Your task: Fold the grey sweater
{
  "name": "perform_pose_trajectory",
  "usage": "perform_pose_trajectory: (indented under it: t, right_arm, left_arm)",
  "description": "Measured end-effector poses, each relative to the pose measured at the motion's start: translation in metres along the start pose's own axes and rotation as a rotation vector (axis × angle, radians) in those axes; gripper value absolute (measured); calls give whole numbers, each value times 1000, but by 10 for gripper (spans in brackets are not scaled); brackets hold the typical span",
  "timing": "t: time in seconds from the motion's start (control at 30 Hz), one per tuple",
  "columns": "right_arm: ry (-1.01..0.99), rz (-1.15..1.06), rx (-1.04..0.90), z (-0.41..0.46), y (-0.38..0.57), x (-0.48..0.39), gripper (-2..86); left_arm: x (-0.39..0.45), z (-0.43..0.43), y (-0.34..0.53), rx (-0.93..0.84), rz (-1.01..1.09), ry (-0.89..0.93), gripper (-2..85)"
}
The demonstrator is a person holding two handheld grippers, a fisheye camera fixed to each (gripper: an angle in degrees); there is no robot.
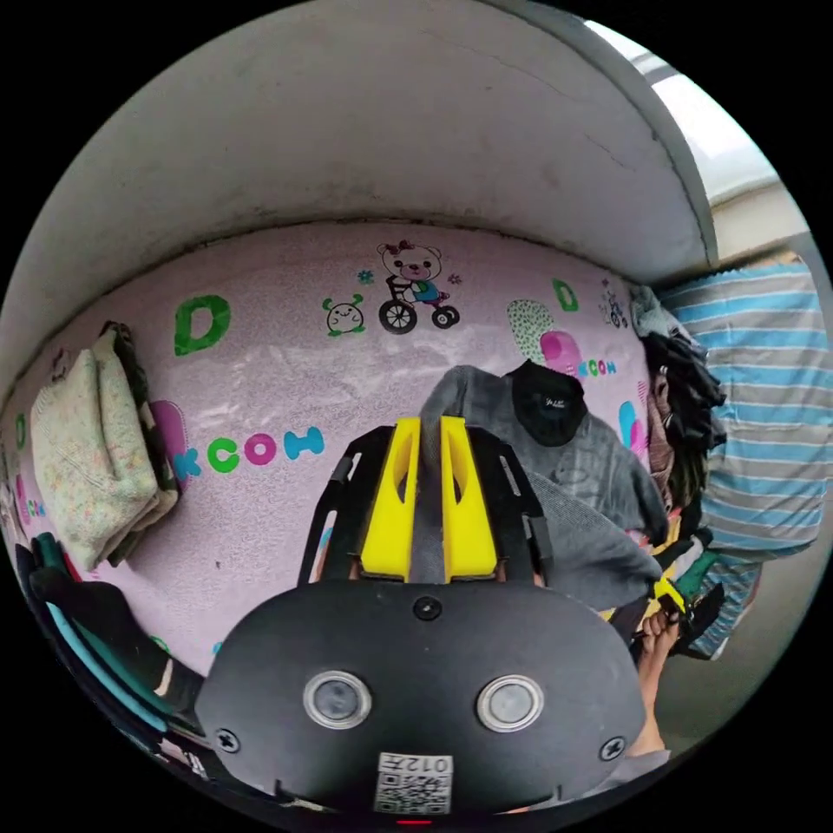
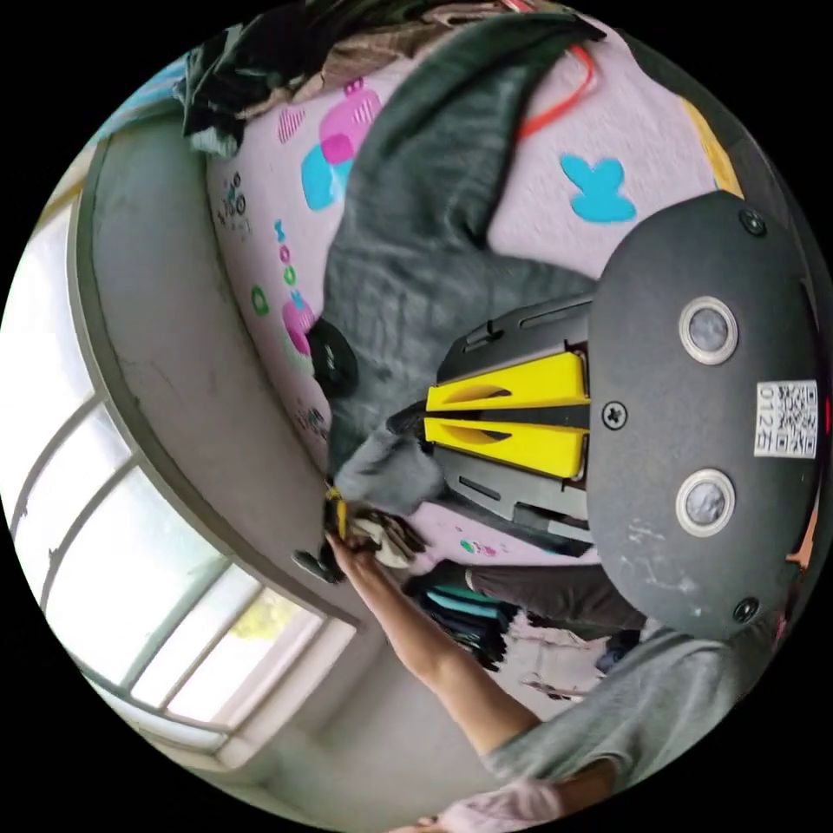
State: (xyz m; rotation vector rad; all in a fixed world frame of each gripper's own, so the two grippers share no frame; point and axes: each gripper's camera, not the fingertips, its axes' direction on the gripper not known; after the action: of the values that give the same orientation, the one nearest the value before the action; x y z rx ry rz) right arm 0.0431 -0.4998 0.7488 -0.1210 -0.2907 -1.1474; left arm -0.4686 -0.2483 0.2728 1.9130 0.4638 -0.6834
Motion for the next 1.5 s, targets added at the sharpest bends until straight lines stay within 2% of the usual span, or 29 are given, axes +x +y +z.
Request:
perform_pose_trajectory:
  t: [0.07, 0.13, 0.17, 0.2, 0.3, 0.33, 0.4, 0.53, 0.6, 0.7, 0.8, 0.87, 1.0, 1.1, 1.17, 1.23, 1.4, 1.5]
  right_arm:
    - [167, 92, 16, 4, -36, 41, 26]
    - [285, 252, 62, 5, -43, 71, 37]
    - [231, 257, 92, 8, -38, 79, 44]
    - [199, 260, 90, 13, -34, 81, 48]
    - [144, 257, -58, 61, 3, 77, 65]
    - [151, 245, -131, 81, 22, 70, 72]
    - [144, 233, -151, 96, 49, 60, 76]
    - [69, 331, -62, 94, 79, 65, 77]
    - [-15, 428, 19, 86, 80, 78, 78]
    - [-18, 496, 134, 75, 72, 84, 77]
    - [-23, 524, 131, 85, 61, 84, 65]
    - [77, 543, 63, 95, 60, 84, 5]
    - [204, 440, 2, 98, 66, 59, -4]
    - [325, 364, -26, 94, 76, 22, 7]
    - [353, 240, -64, 91, 92, -22, 21]
    - [327, 140, -99, 91, 115, -62, 28]
    - [383, -15, -154, 108, 196, -163, 48]
    - [450, -67, -157, 128, 242, -203, 62]
  left_arm:
    - [-6, -2, 9, 106, -31, 41, 15]
    - [-20, -15, 35, 307, -59, 115, 17]
    - [-24, -17, 42, 337, -60, 135, 17]
    - [-32, -18, 53, 350, -44, 158, 19]
    - [-31, -8, 85, 235, 124, 141, 24]
    - [-24, -3, 105, 208, 220, 113, 27]
    - [-6, 4, 140, 185, 384, 29, 31]
    - [38, 31, 218, 149, 700, -245, 35]
    - [51, 36, 241, 205, 747, -342, 36]
    - [61, 44, 260, 258, 760, -375, 34]
    - [62, 66, 266, 175, 769, -400, 29]
    - [53, 85, 268, 90, 718, -470, 25]
    - [25, 88, 272, 76, 535, -354, 16]
    - [23, 79, 286, 81, 523, -350, 11]
    - [24, 66, 305, 113, 516, -335, 9]
    - [26, 56, 344, 74, 524, -225, 8]
    - [37, 57, 458, 72, 553, -163, 7]
    - [26, 67, 516, 93, 477, -167, 7]
